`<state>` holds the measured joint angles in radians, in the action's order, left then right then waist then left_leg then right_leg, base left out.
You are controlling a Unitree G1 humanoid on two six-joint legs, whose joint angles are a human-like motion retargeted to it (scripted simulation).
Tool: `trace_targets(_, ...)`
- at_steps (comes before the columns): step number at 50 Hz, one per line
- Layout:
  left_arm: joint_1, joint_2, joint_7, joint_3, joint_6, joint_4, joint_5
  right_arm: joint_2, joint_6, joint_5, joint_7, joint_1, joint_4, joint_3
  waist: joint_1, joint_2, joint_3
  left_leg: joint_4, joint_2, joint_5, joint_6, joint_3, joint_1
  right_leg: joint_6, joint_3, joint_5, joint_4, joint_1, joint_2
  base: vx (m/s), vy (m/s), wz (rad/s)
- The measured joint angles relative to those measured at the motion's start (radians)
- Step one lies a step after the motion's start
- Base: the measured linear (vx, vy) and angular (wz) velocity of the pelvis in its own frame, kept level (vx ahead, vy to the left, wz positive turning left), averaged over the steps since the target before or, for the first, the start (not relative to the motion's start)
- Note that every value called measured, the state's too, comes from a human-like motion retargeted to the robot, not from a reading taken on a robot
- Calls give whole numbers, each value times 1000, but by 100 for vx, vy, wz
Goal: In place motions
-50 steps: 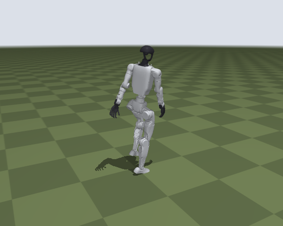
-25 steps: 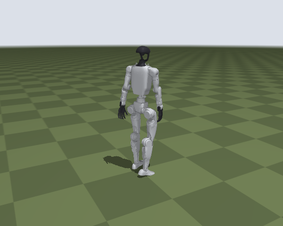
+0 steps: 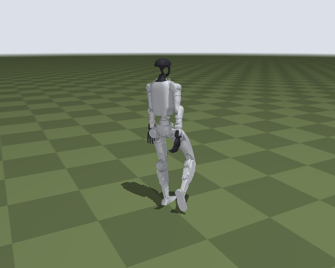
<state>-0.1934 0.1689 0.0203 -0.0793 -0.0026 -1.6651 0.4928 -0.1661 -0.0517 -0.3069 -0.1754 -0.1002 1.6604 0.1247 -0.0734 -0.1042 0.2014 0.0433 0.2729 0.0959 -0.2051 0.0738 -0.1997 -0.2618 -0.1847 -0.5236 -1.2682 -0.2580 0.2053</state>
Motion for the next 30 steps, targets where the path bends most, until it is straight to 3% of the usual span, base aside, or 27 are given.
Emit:
trace_targets(5,-122,-23,42,43,-36,61,-41,-1,-17,-25,-81,-34,35,31,-63,0,27,-3,-25,-5,-4,-15,1,0,-42,0,-222,-139,-79,1,0,26)
trace_targets(10,-215,-51,128,82,-54,126,-116,-2,-9,-38,-106,-54,40,30,-89,3,61,7,-72,9,20,-5,-20,0,44,0,-264,-169,-79,1,-18,-4)
trace_targets(15,-248,-72,179,81,-79,182,-149,-3,-10,-36,-92,-49,40,21,-69,11,58,13,-86,12,21,36,-14,0,101,0,-61,-92,-15,-8,-3,-42)
trace_targets(18,-223,-76,177,56,-92,190,-147,1,-40,-35,-46,-43,39,11,-33,25,37,12,-119,15,41,66,-11,13,161,0,186,25,-26,-4,-13,-59)
trace_targets(20,-192,-78,161,25,-100,175,-141,5,-80,-39,27,-40,39,0,-17,42,7,10,-137,13,43,71,5,134,162,0,443,130,-71,-5,-2,-42)
trace_targets(21,-172,-73,148,4,-104,159,-134,11,-93,-44,75,-39,39,-9,-1,97,-33,1,-204,3,52,80,43,150,195,28,708,214,-144,-6,4,-55)
trace_targets(22,-154,-69,137,-16,-104,142,-122,14,-104,-49,120,-36,39,-16,12,131,-65,-4,-242,-2,58,85,70,166,273,90,917,287,-176,1,1,-50)
trace_targets(23,-138,-67,129,-34,-99,122,-101,9,-115,-55,157,-30,38,-20,19,119,-84,1,-222,6,57,83,76,180,437,221,1010,338,-127,12,-5,-20)
trace_targets(25,-95,-66,116,-68,-72,85,-46,4,-131,-72,204,-22,29,-26,27,80,-126,-2,-166,14,55,75,82,283,520,389,1163,377,-101,19,-11,-10)
trace_targets(27,-62,-64,103,-94,-35,46,18,11,-148,-90,225,6,6,-15,72,74,-165,-10,-163,23,61,101,105,310,401,444,1196,339,-111,4,-13,-64)
trace_targets(30,-18,-63,86,-105,-10,5,64,11,-125,-84,260,63,-36,-2,76,94,-179,-9,-189,31,75,118,138,354,480,500,1221,299,-97,-11,-14,-46)
